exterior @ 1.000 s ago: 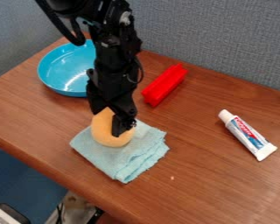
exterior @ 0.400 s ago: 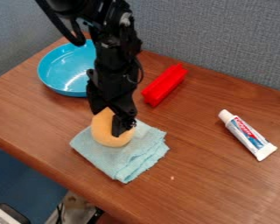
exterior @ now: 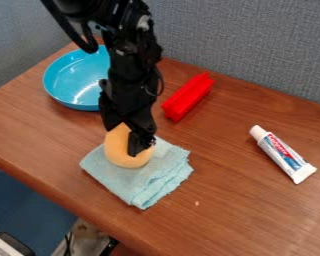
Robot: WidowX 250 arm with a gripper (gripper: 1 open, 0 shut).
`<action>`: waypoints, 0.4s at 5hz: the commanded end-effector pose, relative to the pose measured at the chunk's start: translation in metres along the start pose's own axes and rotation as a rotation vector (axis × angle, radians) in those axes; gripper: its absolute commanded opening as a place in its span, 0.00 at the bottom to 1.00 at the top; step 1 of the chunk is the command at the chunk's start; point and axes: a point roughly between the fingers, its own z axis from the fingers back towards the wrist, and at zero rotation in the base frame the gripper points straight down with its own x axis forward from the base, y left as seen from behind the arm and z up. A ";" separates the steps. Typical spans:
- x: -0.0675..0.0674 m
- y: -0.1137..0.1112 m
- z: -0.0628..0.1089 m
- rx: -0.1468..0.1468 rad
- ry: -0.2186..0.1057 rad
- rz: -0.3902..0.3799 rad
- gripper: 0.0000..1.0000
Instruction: Put the yellow ball on the blue plate
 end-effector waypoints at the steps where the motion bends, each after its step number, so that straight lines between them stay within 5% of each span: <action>1: -0.003 -0.002 -0.008 0.000 0.028 -0.018 1.00; 2: -0.005 -0.001 -0.012 -0.013 0.034 -0.011 0.00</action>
